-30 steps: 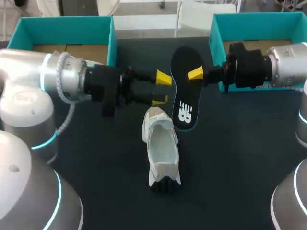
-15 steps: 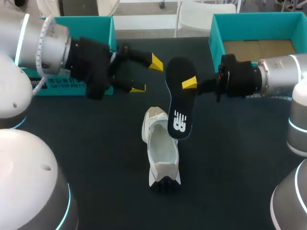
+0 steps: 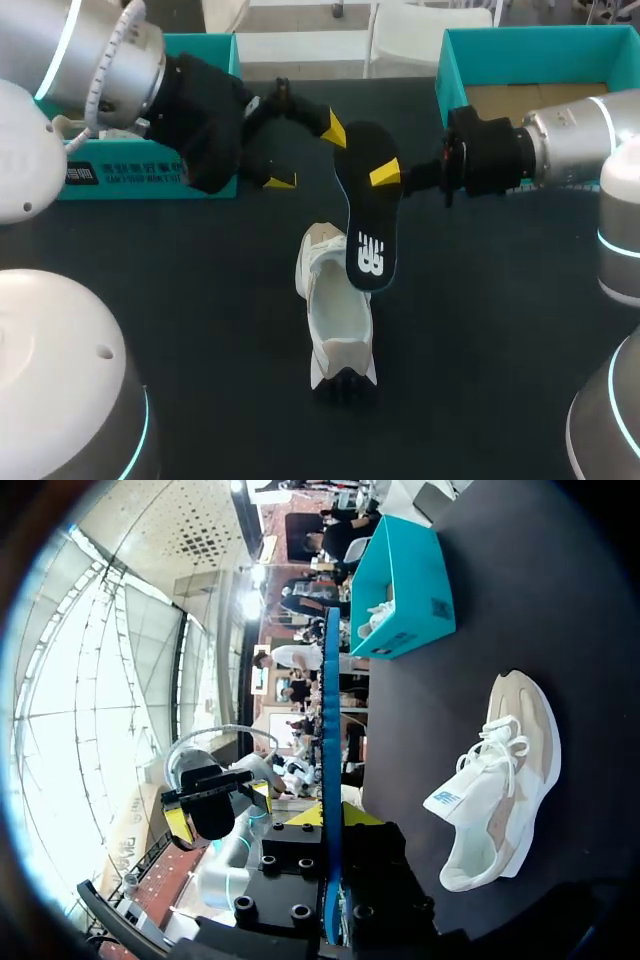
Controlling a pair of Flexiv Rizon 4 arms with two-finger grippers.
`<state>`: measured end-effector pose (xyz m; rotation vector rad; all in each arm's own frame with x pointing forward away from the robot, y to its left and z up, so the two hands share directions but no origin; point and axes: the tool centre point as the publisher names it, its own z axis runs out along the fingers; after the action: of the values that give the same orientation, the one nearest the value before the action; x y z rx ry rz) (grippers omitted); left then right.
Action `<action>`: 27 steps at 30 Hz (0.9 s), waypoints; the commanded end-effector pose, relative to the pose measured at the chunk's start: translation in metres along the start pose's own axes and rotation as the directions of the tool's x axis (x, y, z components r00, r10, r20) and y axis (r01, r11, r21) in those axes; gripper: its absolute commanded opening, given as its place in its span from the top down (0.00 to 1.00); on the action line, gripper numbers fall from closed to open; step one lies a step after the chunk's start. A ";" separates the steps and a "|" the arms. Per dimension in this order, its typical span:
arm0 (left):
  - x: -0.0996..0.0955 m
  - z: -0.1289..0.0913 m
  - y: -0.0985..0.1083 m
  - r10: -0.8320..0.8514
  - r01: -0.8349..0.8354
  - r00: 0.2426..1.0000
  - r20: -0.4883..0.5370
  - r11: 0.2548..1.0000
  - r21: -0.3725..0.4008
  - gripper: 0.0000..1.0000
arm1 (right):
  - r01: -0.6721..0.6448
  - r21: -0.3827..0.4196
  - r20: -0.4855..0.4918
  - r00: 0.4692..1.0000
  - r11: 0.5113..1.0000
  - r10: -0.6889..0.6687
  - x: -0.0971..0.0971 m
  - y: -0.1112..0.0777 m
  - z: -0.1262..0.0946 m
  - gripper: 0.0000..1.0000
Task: Take the shoe out of the shoebox, open the shoe tongue, remove and reinsert the insole, then place the shoe into the shoebox
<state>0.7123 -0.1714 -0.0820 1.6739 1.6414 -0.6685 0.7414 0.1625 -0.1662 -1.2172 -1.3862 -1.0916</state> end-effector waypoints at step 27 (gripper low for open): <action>-0.016 0.048 0.036 -0.031 0.016 0.703 -0.711 0.999 -0.028 0.00 | 0.008 -0.023 -0.014 1.000 1.000 -0.008 -0.006 0.010 0.009 1.00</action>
<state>0.7453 -0.2103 -0.0952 1.9445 2.0380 -0.1616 0.7491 0.1706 -0.1727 -1.2203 -1.3712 -1.1237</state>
